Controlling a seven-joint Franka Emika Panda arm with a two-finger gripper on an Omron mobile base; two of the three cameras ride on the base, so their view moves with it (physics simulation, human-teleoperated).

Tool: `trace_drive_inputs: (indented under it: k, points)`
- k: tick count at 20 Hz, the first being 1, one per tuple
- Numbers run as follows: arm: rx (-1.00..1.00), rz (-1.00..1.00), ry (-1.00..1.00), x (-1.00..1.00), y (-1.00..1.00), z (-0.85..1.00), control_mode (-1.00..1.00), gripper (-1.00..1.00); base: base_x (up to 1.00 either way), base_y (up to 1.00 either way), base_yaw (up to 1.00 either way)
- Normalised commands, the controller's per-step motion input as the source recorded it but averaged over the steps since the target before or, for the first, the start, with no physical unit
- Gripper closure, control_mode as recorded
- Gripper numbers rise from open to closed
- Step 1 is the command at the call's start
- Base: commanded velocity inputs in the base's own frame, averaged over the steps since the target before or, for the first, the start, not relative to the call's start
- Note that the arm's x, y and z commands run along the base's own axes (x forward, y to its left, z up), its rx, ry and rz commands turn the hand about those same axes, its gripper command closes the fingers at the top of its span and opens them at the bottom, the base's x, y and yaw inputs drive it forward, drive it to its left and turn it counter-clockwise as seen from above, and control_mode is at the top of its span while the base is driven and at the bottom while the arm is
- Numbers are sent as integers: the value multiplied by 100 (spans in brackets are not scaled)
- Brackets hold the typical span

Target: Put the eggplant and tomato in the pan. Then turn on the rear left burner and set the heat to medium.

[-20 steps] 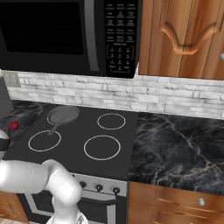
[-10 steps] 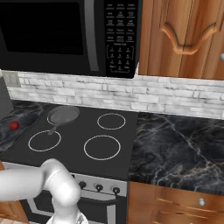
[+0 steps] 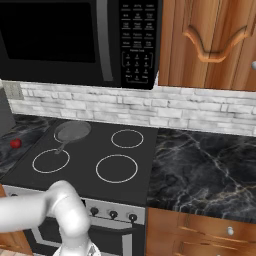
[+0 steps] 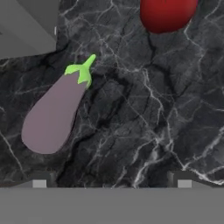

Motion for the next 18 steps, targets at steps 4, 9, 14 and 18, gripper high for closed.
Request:
trace_drive_inputs:
  k: [4,9,14,18]
  points:
    - [0,0,0,42,13,-11,-100,-100,0,0,0]
    - [0,0,0,16,37,-16,-100,-100,0,0,0]
    - [0,2,0,1,48,-11,-100,-100,0,0,0]
    - [0,0,0,15,36,-12,-100,-100,0,0,0]
